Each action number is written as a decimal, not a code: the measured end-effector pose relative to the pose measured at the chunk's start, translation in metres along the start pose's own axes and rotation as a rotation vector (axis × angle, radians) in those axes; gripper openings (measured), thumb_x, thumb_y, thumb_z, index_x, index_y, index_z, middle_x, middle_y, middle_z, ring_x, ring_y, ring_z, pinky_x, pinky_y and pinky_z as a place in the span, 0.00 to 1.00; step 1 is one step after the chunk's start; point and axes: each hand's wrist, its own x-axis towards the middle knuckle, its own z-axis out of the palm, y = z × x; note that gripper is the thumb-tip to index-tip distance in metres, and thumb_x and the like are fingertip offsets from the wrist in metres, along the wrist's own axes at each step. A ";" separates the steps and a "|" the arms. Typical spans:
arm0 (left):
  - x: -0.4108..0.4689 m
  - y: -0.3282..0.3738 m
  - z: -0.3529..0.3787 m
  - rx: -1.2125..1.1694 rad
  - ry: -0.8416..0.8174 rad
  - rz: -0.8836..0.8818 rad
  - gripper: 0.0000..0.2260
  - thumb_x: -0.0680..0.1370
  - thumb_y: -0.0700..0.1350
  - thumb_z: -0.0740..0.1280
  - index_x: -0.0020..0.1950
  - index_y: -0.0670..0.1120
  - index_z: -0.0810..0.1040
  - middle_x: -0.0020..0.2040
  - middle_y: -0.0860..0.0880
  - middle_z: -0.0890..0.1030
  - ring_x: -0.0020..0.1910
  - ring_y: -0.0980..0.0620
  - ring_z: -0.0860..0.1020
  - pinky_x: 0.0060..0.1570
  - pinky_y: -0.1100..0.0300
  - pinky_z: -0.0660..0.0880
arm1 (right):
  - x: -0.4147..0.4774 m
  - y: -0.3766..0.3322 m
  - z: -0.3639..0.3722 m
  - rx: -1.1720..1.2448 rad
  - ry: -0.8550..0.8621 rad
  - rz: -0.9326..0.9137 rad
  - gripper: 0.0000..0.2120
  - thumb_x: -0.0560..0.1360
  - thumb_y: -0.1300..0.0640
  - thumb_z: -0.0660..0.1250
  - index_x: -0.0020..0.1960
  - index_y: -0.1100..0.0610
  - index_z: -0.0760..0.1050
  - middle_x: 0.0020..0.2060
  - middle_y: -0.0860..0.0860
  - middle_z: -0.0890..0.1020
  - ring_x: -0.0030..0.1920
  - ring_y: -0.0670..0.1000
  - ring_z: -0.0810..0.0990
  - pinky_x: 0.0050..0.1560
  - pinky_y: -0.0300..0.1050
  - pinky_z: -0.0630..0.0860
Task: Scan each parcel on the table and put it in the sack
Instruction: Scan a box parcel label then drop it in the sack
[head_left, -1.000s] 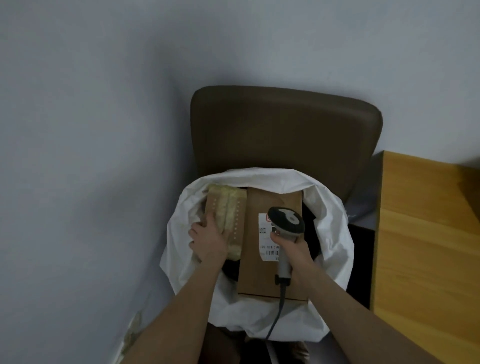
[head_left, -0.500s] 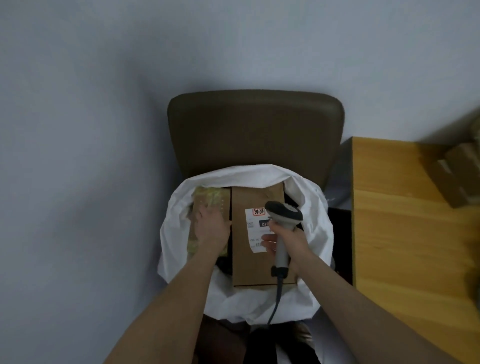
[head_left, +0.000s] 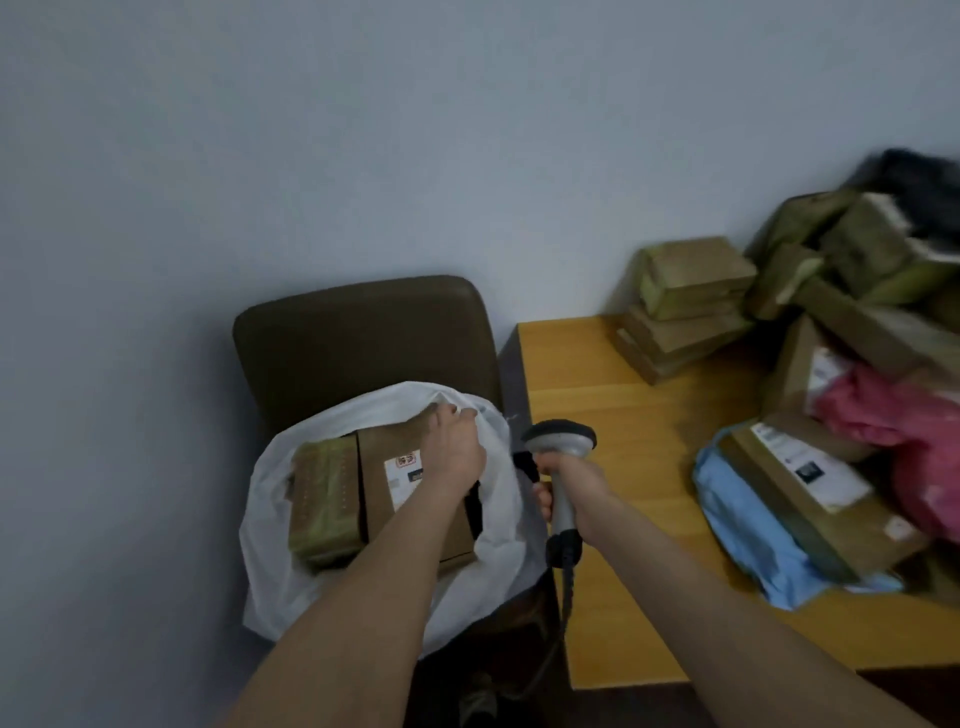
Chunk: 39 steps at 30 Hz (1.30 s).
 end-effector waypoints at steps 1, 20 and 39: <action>-0.008 0.017 -0.001 0.003 0.000 0.023 0.21 0.78 0.43 0.64 0.71 0.47 0.66 0.70 0.43 0.64 0.68 0.43 0.65 0.63 0.52 0.68 | -0.009 0.001 -0.019 0.001 0.010 -0.023 0.07 0.77 0.60 0.67 0.47 0.65 0.76 0.24 0.56 0.75 0.22 0.52 0.70 0.24 0.42 0.70; -0.124 0.357 0.020 -0.097 -0.031 0.344 0.23 0.77 0.48 0.67 0.71 0.45 0.67 0.66 0.42 0.67 0.67 0.42 0.66 0.64 0.53 0.67 | -0.118 -0.005 -0.353 0.179 0.306 -0.273 0.09 0.74 0.60 0.70 0.38 0.64 0.75 0.22 0.56 0.74 0.21 0.52 0.71 0.24 0.40 0.69; -0.033 0.556 0.059 -0.361 -0.108 0.483 0.12 0.78 0.44 0.63 0.61 0.47 0.77 0.57 0.48 0.81 0.54 0.48 0.79 0.53 0.53 0.77 | -0.046 -0.101 -0.529 0.171 0.516 -0.257 0.09 0.72 0.62 0.71 0.39 0.64 0.73 0.19 0.55 0.75 0.21 0.52 0.71 0.27 0.42 0.71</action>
